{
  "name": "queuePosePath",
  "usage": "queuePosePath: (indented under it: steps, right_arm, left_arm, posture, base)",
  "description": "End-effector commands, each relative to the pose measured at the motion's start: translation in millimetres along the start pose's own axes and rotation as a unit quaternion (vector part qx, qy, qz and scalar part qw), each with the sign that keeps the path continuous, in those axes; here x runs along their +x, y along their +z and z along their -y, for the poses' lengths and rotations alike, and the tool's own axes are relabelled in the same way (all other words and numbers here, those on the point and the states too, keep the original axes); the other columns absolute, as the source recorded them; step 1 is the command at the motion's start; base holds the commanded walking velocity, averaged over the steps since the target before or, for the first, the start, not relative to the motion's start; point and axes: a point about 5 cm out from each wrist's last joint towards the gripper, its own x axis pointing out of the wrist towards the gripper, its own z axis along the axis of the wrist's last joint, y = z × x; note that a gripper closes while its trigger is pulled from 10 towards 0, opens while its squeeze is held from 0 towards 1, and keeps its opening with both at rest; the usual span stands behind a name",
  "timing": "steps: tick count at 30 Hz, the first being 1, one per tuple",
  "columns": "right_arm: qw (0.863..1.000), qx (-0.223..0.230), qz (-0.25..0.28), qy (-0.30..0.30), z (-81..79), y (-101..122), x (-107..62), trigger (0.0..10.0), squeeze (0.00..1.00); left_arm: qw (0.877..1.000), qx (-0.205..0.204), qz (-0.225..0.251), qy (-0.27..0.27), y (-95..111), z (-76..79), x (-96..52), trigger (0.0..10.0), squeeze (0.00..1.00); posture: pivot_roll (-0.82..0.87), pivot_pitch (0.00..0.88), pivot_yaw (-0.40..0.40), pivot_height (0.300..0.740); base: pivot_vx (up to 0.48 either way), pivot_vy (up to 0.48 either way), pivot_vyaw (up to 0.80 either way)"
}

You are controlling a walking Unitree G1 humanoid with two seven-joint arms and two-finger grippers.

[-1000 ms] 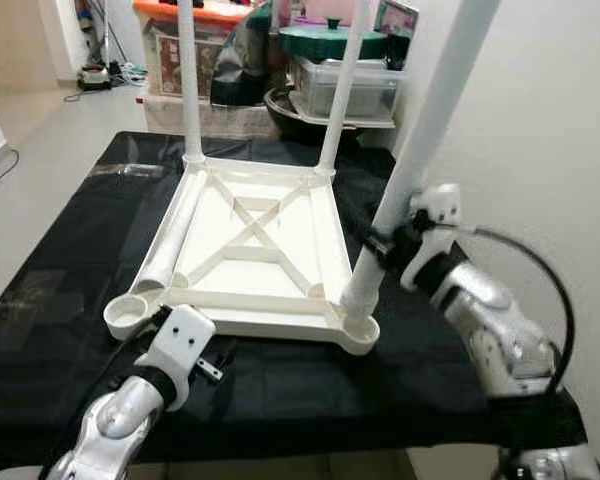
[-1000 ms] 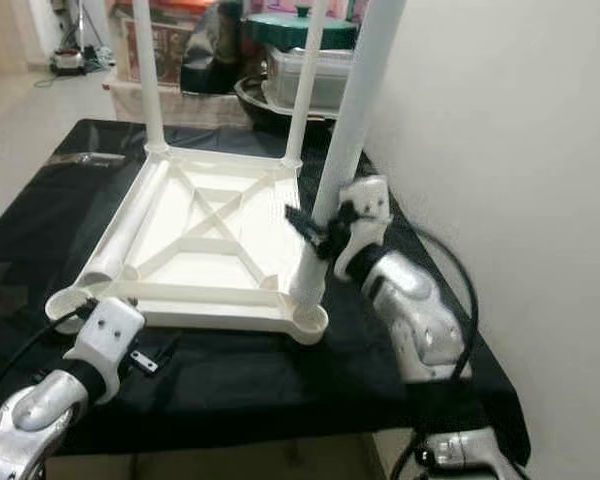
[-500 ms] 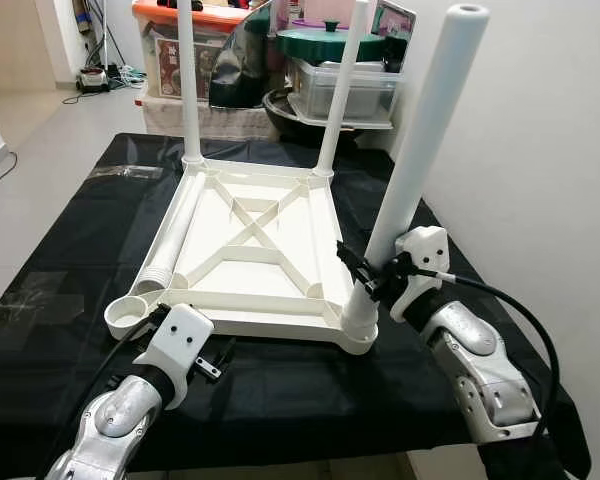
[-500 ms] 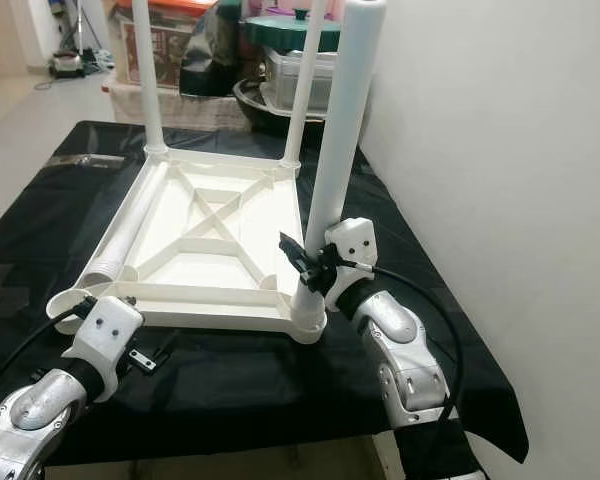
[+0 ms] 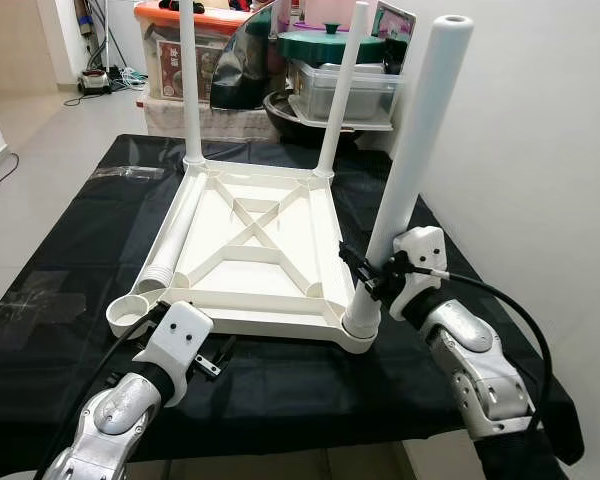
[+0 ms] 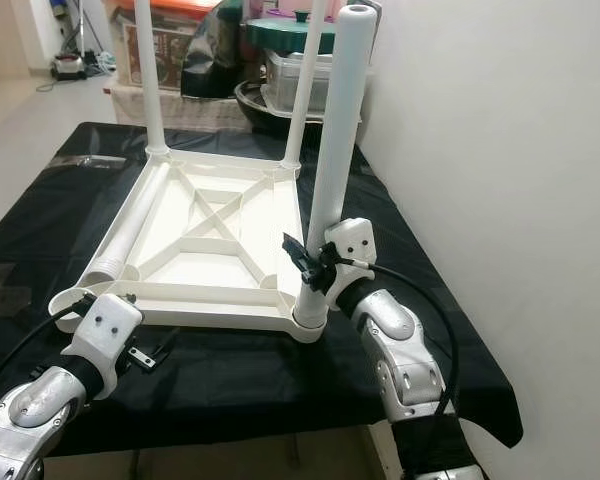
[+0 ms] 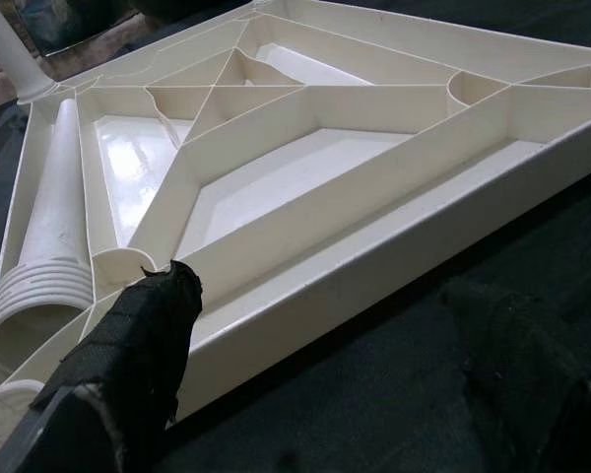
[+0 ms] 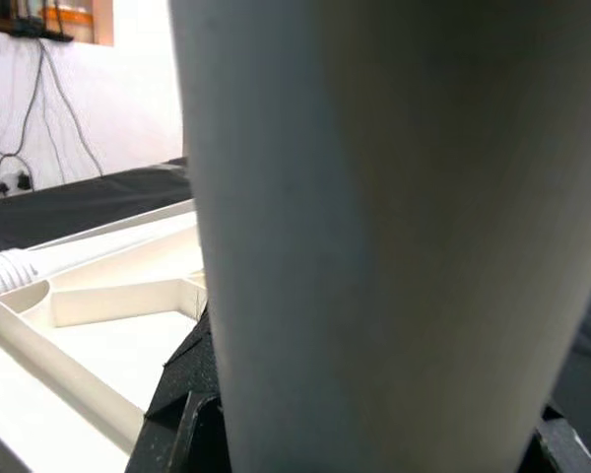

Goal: Building children table

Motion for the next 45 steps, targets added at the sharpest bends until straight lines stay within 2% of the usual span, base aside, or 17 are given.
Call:
queuePosePath:
  steps: [1, 7, 16, 18, 20, 22, 25, 36, 37, 38, 39, 40, 41, 42, 45]
  right_arm:
    - [0.999, 0.013, -0.023, 0.018, -12.9, -13.2, -3.9, 0.0, 0.0]
    - [0.999, 0.027, -0.023, 0.02, -20.8, -15.0, -4.3, 0.0, 0.0]
    - [0.994, 0.097, -0.047, 0.023, -30.6, -27.4, -0.7, 0.0, 0.0]
    - [0.994, 0.097, -0.047, 0.023, -30.6, -27.4, -0.7, 0.0, 0.0]
    - [0.99, 0.125, -0.059, 0.018, -30.3, -30.6, 3.9, 0.0, 0.0]
    - [0.99, 0.125, -0.059, 0.018, -30.3, -30.6, 3.9, 0.0, 0.0]
    - [0.985, 0.157, -0.073, 0.005, -28.0, -34.8, 7.6, 0.0, 0.0]
    - [0.979, 0.171, -0.108, -0.027, -27.9, -45.9, 8.7, 0.0, 0.0]
    - [0.972, 0.164, -0.138, -0.092, -20.0, -53.8, 8.7, 0.0, 0.0]
    - [0.949, 0.156, -0.171, -0.214, -4.5, -62.2, 3.0, 0.0, 0.0]
    - [0.949, 0.156, -0.171, -0.214, -4.5, -62.2, 3.0, 0.0, 0.0]
    - [0.917, 0.16, -0.195, -0.311, 4.9, -68.7, -4.9, 0.0, 0.0]
    - [0.889, 0.162, -0.21, -0.373, 7.9, -71.9, -11.4, 0.0, 0.0]
    - [0.876, 0.164, -0.213, -0.4, 7.6, -71.7, -14.4, 0.0, 0.0]
    - [0.872, 0.163, -0.206, -0.412, 1.9, -64.1, -13.7, 0.0, 0.0]
  left_arm:
    - [1.0, 0.007, -0.004, -0.005, -1.4, -0.9, 0.9, 10.0, 0.0]
    - [1.0, 0.008, -0.003, -0.005, -1.5, -1.9, 1.8, 10.0, 0.0]
    - [1.0, 0.006, -0.002, -0.003, -2.1, -2.3, 2.9, 10.0, 0.0]
    - [1.0, 0.006, -0.002, -0.003, -2.1, -2.3, 2.9, 10.0, 0.0]
    - [1.0, 0.006, -0.002, -0.002, -2.7, -2.5, 3.2, 10.0, 0.0]
    - [1.0, 0.006, -0.002, -0.002, -2.7, -2.5, 3.2, 10.0, 0.0]
    - [1.0, 0.006, -0.003, -0.001, -3.1, -3.0, 3.4, 10.0, 0.0]
    - [1.0, 0.008, -0.005, 0.001, -3.7, -3.9, 2.4, 10.0, 0.0]
    - [1.0, 0.008, -0.005, 0.001, -3.8, -4.1, 2.4, 10.0, 0.0]
    - [1.0, 0.009, -0.005, 0.002, -3.6, -4.5, 2.5, 10.0, 0.0]
    - [1.0, 0.009, -0.005, 0.002, -3.6, -4.5, 2.5, 10.0, 0.0]
    - [1.0, 0.01, -0.005, 0.004, -3.3, -5.1, 2.6, 10.0, 0.0]
    - [1.0, 0.011, -0.005, 0.006, -3.1, -6.1, 2.2, 10.0, 0.0]
    - [1.0, 0.012, -0.006, 0.008, -3.1, -7.0, 1.8, 10.0, 0.0]
    - [1.0, 0.015, -0.01, 0.011, -4.5, -8.7, 0.5, 10.0, 0.0]
  posture:
    - [0.1, 0.0, -0.116, 0.74]
    - [0.1, 0.0, -0.114, 0.74]
    - [0.11, 0.0, -0.123, 0.74]
    - [0.11, 0.0, -0.123, 0.74]
    - [0.11, 0.0, -0.126, 0.74]
    - [0.11, 0.0, -0.126, 0.74]
    - [0.12, 0.0, -0.127, 0.74]
    - [0.12, 0.0, -0.126, 0.74]
    - [0.11, 0.0, -0.127, 0.74]
    - [0.11, 0.0, -0.13, 0.74]
    - [0.11, 0.0, -0.13, 0.74]
    - [0.12, 0.0, -0.133, 0.74]
    - [0.12, 0.0, -0.135, 0.74]
    - [0.12, 0.0, -0.136, 0.74]
    - [0.13, 0.0, -0.136, 0.74]
  base:
    - [0.0, 0.0, 0.0]
    - [0.0, 0.0, 0.0]
    - [0.0, 0.0, 0.0]
    - [0.0, 0.0, 0.0]
    - [0.0, 0.0, 0.0]
    - [0.0, 0.0, 0.0]
    - [0.0, 0.0, 0.0]
    - [0.0, 0.0, 0.0]
    - [0.0, 0.0, 0.0]
    - [0.0, 0.0, 0.0]
    - [0.0, 0.0, 0.0]
    - [0.0, 0.0, 0.0]
    - [0.0, 0.0, 0.0]
    - [0.0, 0.0, 0.0]
    - [0.0, 0.0, 0.0]
